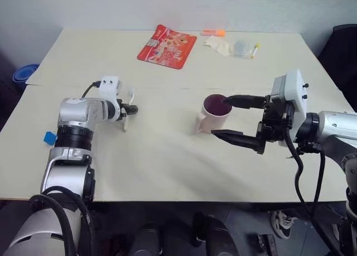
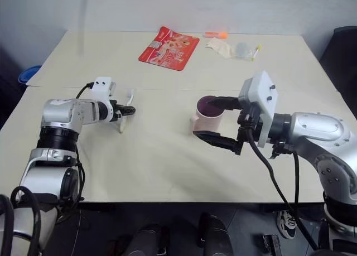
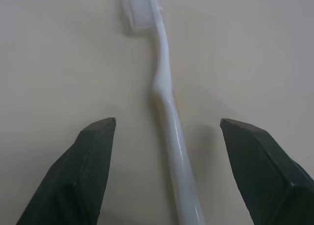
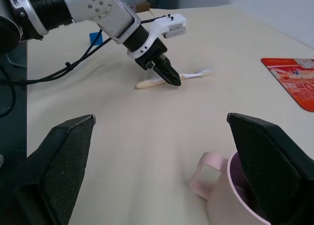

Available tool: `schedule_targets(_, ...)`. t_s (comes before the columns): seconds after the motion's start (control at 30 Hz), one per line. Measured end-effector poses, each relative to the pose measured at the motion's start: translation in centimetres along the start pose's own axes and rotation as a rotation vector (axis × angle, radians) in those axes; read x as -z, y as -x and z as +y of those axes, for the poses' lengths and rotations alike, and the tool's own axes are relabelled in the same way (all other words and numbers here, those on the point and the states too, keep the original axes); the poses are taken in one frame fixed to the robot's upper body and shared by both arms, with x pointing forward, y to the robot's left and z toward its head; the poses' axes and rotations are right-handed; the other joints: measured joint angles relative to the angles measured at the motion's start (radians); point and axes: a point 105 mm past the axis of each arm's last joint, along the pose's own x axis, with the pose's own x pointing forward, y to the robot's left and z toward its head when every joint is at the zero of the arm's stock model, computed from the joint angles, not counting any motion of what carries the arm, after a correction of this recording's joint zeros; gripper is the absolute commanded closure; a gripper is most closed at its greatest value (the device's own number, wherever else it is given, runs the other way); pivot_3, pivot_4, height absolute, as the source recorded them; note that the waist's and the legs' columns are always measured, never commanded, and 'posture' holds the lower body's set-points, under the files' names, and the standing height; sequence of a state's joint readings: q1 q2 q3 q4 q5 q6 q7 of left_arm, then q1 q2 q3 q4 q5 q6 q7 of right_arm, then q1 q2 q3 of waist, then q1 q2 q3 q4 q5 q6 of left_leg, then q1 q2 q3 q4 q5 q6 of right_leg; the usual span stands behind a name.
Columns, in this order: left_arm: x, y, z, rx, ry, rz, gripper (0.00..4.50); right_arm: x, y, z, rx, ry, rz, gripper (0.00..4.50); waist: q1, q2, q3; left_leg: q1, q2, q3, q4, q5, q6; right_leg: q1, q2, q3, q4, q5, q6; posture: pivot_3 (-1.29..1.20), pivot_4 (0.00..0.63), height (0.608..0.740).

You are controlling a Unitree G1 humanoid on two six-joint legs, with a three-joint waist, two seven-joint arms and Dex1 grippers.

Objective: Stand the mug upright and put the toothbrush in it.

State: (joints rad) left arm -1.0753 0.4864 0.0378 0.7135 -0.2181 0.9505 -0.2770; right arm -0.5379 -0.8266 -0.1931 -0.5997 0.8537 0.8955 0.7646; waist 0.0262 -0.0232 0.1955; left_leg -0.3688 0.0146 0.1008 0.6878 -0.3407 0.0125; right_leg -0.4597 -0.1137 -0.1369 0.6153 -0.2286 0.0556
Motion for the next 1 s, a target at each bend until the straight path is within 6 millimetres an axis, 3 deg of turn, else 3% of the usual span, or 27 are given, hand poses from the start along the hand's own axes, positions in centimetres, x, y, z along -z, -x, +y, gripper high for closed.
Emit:
schedule_targets(0.03,-0.2,-0.3,-0.2,0.005,-0.004,-0.004,0.89,-0.1,0.0,0.0,0.005,0.003,-0.003,0.01,0.000,0.000,0.000,0.000,0.000,0.000,0.000,0.000,0.000,0.000,0.000,0.000,0.000,0.000,0.000,0.00,0.150,0.740)
schedule_targets(0.13,-0.4,-0.6,-0.2,0.006,-0.003,-0.003,1.48,-0.2,-0.1,-0.1,0.017,0.008,-0.004,0.00,0.000,0.000,0.000,0.000,0.000,0.000,0.001,0.000,0.000,0.000,-0.001,0.000,0.001,0.000,0.000,0.00,0.150,0.740)
schedule_targets(0.4,-0.3,-0.8,0.2,0.007,0.028,-0.012,4.00,-0.2,0.2,-0.5,0.057,0.007,-0.004,0.00,0.000,0.000,0.000,0.000,0.001,0.000,0.002,0.000,0.001,0.000,-0.001,0.000,0.002,0.000,0.000,0.00,0.150,0.740)
schedule_targets(0.47,-0.3,-0.9,0.3,0.007,0.032,-0.011,4.35,0.0,0.2,-0.6,0.057,-0.019,-0.001,0.00,0.000,0.000,0.000,0.000,0.001,0.000,0.002,0.000,0.001,0.000,-0.001,0.000,0.002,0.000,0.000,0.00,0.150,0.740)
schedule_targets(0.67,-0.3,-0.8,0.5,0.007,0.054,-0.025,4.35,0.3,0.6,-0.9,0.077,-0.036,0.020,0.00,-0.001,0.000,0.000,0.000,0.001,0.001,0.002,-0.001,0.001,0.000,-0.001,0.000,0.002,0.000,0.000,0.00,0.150,0.740)
schedule_targets(0.77,-1.3,-0.8,0.1,0.035,0.052,-0.101,4.35,1.1,0.9,-1.4,0.125,-0.049,0.047,0.00,0.000,0.000,0.000,-0.001,0.002,0.000,0.003,-0.001,0.001,0.000,-0.002,0.001,0.002,0.000,0.000,0.00,0.150,0.740)
schedule_targets(0.9,-7.1,1.3,-3.3,0.197,0.070,-0.438,4.35,3.4,2.5,-2.6,0.232,-0.114,0.120,0.00,0.004,-0.002,0.001,-0.006,0.004,0.000,0.008,-0.002,0.003,0.000,-0.003,0.001,0.001,0.001,0.002,0.00,0.150,0.740)
schedule_targets(1.0,-11.4,4.8,-8.6,0.422,0.058,-0.709,4.35,4.2,3.9,-3.3,0.309,-0.159,0.139,0.00,0.008,-0.002,0.001,-0.006,0.003,-0.001,0.009,-0.003,0.005,0.000,-0.003,0.001,0.000,0.002,0.004,0.00,0.150,0.740)
